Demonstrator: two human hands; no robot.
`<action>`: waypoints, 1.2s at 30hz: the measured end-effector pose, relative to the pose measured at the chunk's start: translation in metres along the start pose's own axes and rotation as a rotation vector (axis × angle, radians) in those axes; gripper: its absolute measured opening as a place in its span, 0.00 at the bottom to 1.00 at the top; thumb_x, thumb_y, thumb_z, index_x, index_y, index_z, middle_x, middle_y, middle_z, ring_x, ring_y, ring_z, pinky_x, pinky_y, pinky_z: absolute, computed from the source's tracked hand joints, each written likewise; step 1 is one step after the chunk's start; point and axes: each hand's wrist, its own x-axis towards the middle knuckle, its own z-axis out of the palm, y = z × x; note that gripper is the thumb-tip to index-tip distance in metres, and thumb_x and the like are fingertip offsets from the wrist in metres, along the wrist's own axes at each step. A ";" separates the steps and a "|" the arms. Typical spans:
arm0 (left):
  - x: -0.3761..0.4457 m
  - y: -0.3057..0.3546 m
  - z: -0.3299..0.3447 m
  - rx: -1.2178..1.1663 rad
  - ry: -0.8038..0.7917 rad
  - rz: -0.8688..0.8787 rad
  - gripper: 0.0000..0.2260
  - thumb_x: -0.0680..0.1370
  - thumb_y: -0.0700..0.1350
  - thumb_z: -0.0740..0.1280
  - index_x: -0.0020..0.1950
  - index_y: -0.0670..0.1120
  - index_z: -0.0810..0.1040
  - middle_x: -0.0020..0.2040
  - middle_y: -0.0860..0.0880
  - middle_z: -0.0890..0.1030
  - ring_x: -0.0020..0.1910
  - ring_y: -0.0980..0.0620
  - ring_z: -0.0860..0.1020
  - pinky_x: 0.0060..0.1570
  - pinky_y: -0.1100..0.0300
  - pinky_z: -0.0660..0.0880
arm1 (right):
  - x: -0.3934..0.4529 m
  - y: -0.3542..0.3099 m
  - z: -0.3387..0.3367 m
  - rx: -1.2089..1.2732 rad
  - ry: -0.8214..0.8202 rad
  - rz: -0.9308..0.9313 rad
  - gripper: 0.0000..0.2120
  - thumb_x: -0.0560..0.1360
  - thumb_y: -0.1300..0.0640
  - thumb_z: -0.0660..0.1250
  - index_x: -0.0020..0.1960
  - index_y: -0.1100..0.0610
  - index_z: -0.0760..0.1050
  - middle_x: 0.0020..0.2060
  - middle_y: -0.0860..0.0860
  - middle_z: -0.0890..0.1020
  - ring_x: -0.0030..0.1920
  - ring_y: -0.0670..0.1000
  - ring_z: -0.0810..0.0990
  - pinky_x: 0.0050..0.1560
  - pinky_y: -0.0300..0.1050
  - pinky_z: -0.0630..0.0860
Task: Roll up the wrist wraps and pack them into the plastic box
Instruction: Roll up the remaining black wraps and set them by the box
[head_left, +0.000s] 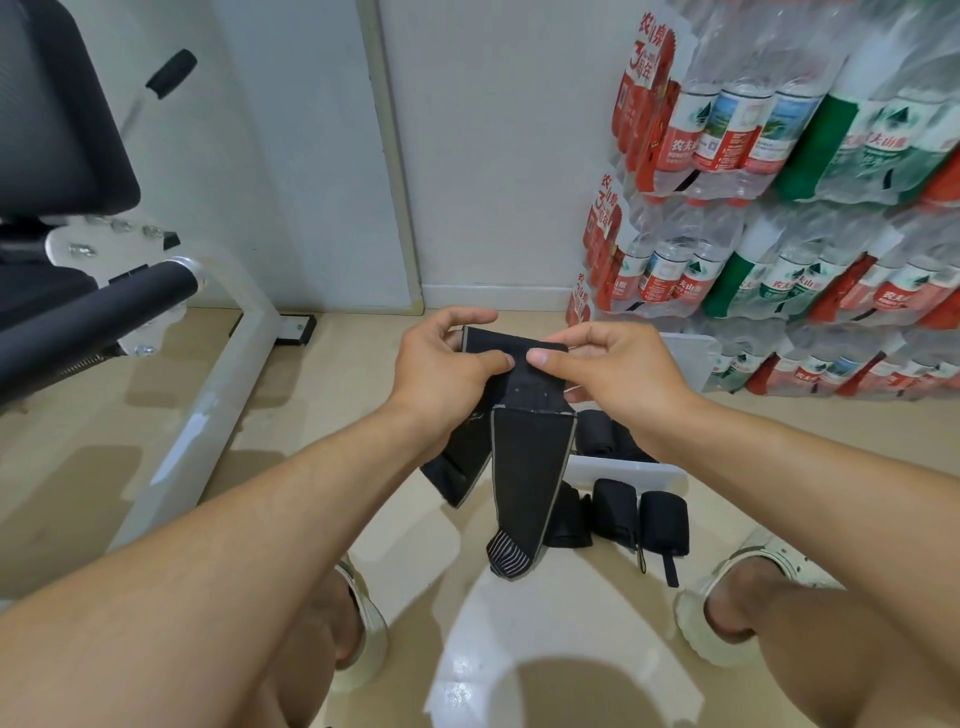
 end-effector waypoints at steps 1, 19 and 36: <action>0.000 0.000 0.000 -0.009 0.009 -0.001 0.19 0.71 0.30 0.75 0.56 0.49 0.81 0.46 0.43 0.86 0.40 0.48 0.85 0.39 0.56 0.81 | 0.000 -0.001 -0.001 0.009 -0.020 0.004 0.10 0.71 0.59 0.79 0.51 0.56 0.83 0.39 0.51 0.88 0.40 0.47 0.87 0.40 0.37 0.81; -0.010 0.004 0.000 0.353 -0.173 0.028 0.07 0.75 0.50 0.75 0.52 0.52 0.87 0.45 0.54 0.87 0.43 0.49 0.84 0.42 0.48 0.81 | 0.002 -0.005 -0.001 0.054 0.117 0.029 0.10 0.78 0.67 0.70 0.55 0.58 0.74 0.37 0.54 0.77 0.29 0.46 0.82 0.30 0.39 0.79; -0.009 -0.003 0.009 0.761 -0.244 0.234 0.13 0.83 0.45 0.60 0.39 0.51 0.75 0.36 0.51 0.78 0.37 0.49 0.77 0.32 0.67 0.69 | 0.005 -0.001 -0.001 0.088 0.056 -0.113 0.11 0.82 0.50 0.66 0.51 0.58 0.78 0.40 0.56 0.82 0.40 0.55 0.87 0.45 0.47 0.85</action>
